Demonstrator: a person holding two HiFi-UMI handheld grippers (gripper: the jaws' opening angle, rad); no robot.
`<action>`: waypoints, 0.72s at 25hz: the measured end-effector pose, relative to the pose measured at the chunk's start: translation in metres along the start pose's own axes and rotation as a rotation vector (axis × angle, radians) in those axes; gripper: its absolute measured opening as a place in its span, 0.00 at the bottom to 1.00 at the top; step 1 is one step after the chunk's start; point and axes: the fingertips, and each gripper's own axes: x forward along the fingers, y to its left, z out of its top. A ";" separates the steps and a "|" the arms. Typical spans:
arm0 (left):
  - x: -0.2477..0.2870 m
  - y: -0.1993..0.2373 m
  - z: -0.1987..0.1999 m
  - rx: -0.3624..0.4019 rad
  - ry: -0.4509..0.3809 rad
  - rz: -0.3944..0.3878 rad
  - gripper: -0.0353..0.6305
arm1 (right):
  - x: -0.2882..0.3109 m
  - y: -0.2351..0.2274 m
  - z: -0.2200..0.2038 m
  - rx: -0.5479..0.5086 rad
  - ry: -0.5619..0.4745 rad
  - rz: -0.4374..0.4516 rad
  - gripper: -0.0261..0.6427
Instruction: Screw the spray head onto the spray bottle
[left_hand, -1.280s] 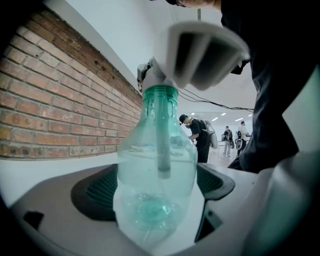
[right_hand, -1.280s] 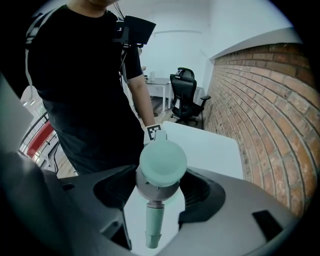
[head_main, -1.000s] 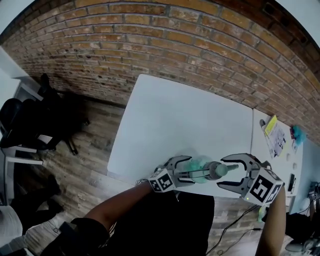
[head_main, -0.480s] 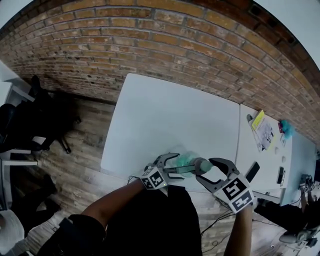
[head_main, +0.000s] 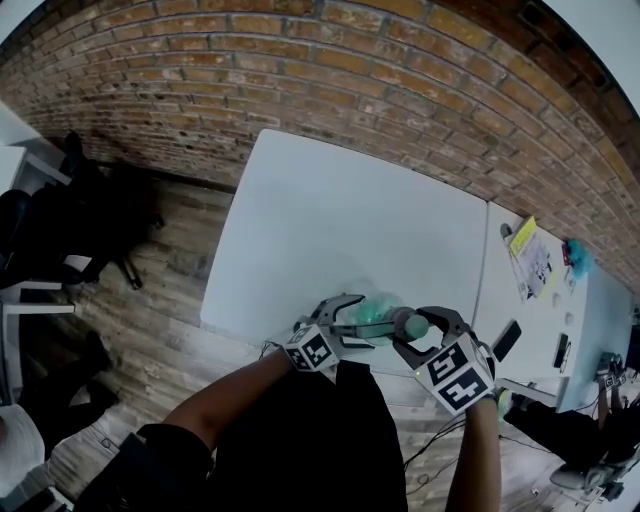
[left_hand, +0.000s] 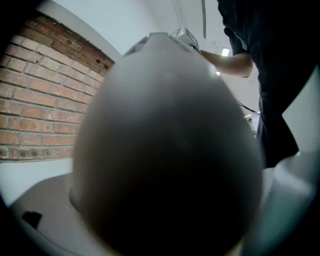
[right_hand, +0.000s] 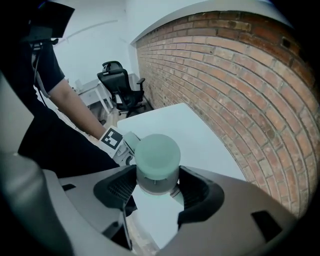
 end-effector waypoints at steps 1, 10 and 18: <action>0.000 0.001 -0.001 0.007 0.004 0.001 0.79 | 0.001 0.000 0.000 -0.019 0.003 0.007 0.44; 0.011 0.002 -0.001 0.008 -0.012 0.008 0.79 | 0.000 -0.002 -0.004 -0.190 0.006 0.157 0.44; 0.011 0.002 -0.002 0.025 -0.041 -0.004 0.79 | 0.001 0.001 -0.005 -0.431 0.047 0.254 0.44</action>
